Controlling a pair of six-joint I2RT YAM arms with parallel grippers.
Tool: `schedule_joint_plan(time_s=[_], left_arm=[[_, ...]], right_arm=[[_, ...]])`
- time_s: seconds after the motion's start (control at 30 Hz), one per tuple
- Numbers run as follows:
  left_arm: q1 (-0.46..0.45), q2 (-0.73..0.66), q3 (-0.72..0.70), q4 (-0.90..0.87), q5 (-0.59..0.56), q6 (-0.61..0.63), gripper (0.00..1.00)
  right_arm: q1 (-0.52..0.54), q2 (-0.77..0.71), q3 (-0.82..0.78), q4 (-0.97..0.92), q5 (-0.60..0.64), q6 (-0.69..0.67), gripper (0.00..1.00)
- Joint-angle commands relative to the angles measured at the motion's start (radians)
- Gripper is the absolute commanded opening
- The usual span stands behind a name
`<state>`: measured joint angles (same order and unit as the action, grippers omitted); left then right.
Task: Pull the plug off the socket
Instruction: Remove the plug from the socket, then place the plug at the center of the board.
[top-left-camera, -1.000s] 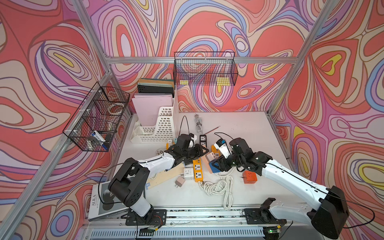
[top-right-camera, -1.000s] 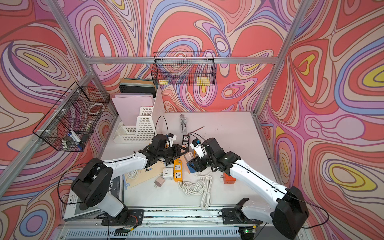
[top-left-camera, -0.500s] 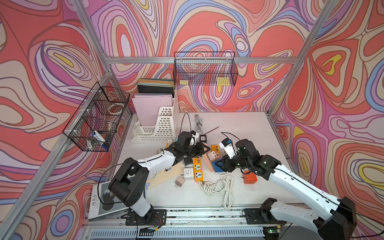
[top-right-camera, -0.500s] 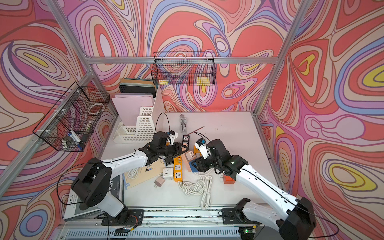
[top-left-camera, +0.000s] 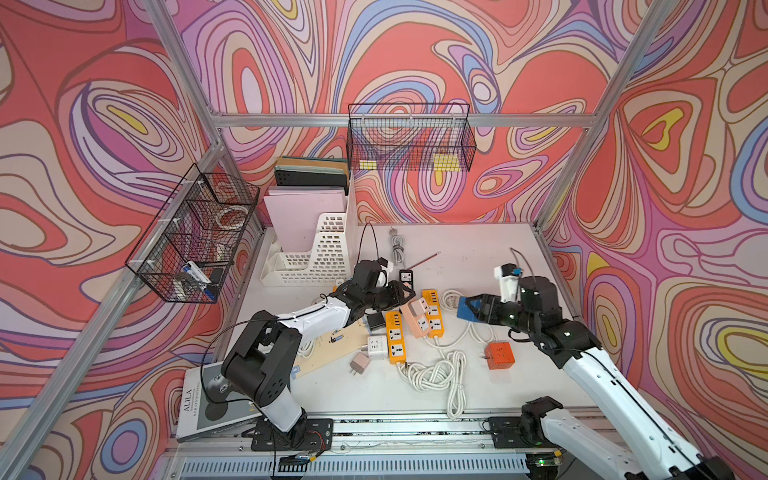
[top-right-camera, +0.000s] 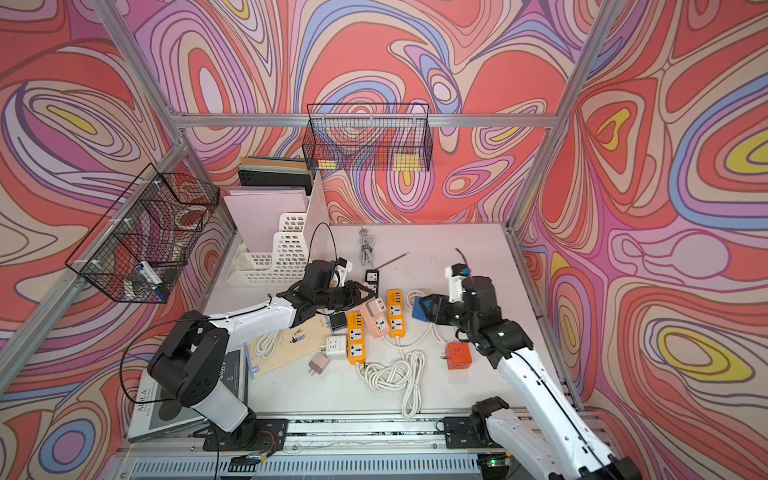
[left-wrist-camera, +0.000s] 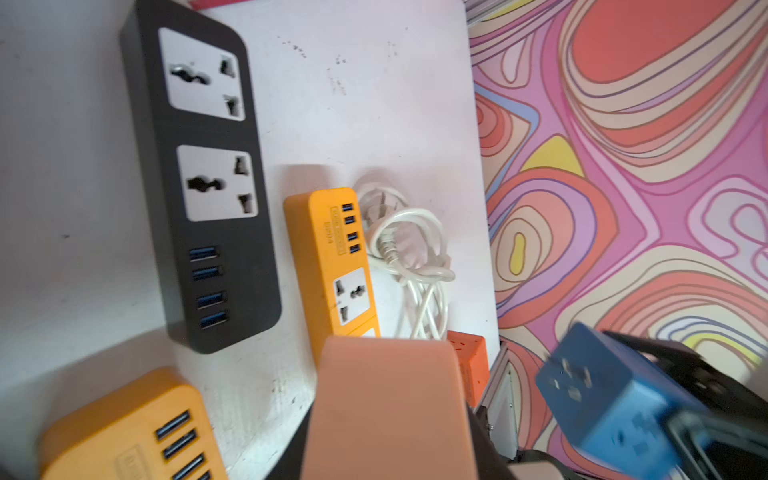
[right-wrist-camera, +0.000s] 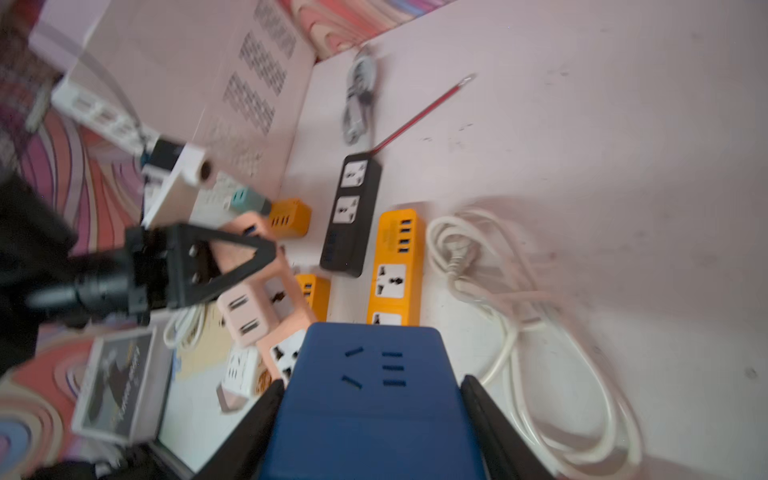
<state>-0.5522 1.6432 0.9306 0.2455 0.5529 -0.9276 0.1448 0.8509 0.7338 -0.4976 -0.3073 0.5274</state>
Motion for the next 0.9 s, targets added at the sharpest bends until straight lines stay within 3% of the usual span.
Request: schedule_joint_plan(time_s=[0.0, 0.07, 0.2, 0.3, 0.63, 0.87], left_arm=[[-0.009, -0.042, -0.03, 0.201, 0.067, -0.081, 0.03], [-0.015, -0.043, -0.047, 0.25, 0.066, -0.122, 0.03], [-0.025, -0.016, -0.05, 0.321, 0.078, -0.178, 0.03], [-0.03, 0.002, -0.033, 0.337, 0.084, -0.196, 0.03], [-0.052, 0.047, 0.026, 0.316, 0.1, -0.195, 0.03], [-0.058, 0.085, 0.086, 0.288, 0.113, -0.188, 0.03]], right_arm=[[-0.207, 0.011, -0.103, 0.166, -0.232, 0.317, 0.26], [-0.275, 0.062, -0.128, 0.227, -0.278, 0.396, 0.27], [-0.325, 0.186, -0.093, 0.223, -0.174, 0.396, 0.31], [-0.396, 0.291, -0.117, 0.287, -0.187, 0.435, 0.33], [-0.551, 0.483, -0.154, 0.399, -0.245, 0.367, 0.43], [-0.556, 0.483, -0.128, 0.279, -0.18, 0.278, 0.69]])
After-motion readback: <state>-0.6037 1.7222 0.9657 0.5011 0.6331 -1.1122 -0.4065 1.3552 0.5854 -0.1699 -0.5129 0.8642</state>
